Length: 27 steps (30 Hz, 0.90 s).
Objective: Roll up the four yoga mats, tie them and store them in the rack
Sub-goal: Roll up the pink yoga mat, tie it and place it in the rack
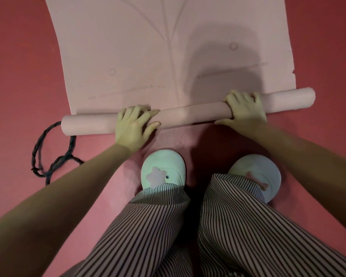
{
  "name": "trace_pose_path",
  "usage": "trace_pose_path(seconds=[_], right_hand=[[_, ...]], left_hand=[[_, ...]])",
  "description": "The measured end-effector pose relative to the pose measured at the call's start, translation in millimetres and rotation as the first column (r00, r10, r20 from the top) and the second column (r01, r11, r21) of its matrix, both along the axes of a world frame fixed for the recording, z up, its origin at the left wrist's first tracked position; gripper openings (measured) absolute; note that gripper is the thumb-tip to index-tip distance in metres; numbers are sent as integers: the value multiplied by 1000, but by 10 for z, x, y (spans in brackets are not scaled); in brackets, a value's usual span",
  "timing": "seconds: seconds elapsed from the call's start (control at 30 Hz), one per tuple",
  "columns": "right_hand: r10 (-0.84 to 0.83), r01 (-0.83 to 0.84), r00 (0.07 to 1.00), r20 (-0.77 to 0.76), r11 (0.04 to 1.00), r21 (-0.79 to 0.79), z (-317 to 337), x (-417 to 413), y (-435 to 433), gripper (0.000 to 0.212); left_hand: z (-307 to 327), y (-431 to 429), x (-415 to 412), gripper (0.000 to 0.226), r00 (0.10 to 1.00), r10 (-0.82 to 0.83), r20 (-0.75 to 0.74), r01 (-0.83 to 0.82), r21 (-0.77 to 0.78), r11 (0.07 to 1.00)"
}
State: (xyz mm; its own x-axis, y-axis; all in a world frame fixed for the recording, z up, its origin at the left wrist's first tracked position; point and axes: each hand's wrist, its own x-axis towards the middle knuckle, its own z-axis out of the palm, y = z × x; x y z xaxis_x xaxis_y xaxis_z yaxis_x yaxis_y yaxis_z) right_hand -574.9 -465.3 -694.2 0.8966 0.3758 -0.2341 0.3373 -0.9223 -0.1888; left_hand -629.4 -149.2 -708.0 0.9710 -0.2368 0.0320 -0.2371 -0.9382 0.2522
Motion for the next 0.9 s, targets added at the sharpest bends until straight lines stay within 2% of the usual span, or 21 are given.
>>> trace_pose_path(seconds=[0.1,0.2,0.37,0.5,0.57,0.63,0.7,0.73,0.8,0.9], right_hand=[[-15,16,1000,-13,999,35,10,49,-12,66],[13,-11,999,-32,999,43,19,115,-28,56],[32,-30,996,-83,999,17,46,237,-15,49],[40,-35,989,-142,999,37,105,354,-21,46],[35,-21,966,-254,998,57,131,434,-46,45],[22,18,887,-461,997,81,172,490,-83,42],[13,28,806,-591,998,61,201,460,-109,46],[28,-16,818,-574,1000,26,180,399,-119,47],[54,-73,901,-430,997,-27,138,204,-130,49],[67,-58,988,-139,996,69,58,-96,-165,61]], left_hand=[[46,24,95,61,995,-57,-88,54,-30,998],[79,0,165,79,989,-64,-133,68,27,997],[128,26,287,63,990,-62,-127,56,-48,997],[275,6,408,61,965,1,-262,-42,-150,988],[342,7,451,58,924,32,-380,-112,-189,975],[361,26,454,52,852,3,-524,-143,-226,963],[333,29,401,57,797,-49,-603,-131,-251,959],[304,23,362,63,792,-58,-608,-122,-249,961],[246,-3,312,69,817,-51,-575,-92,-217,972],[219,-15,308,68,827,-34,-561,-95,-200,975]])
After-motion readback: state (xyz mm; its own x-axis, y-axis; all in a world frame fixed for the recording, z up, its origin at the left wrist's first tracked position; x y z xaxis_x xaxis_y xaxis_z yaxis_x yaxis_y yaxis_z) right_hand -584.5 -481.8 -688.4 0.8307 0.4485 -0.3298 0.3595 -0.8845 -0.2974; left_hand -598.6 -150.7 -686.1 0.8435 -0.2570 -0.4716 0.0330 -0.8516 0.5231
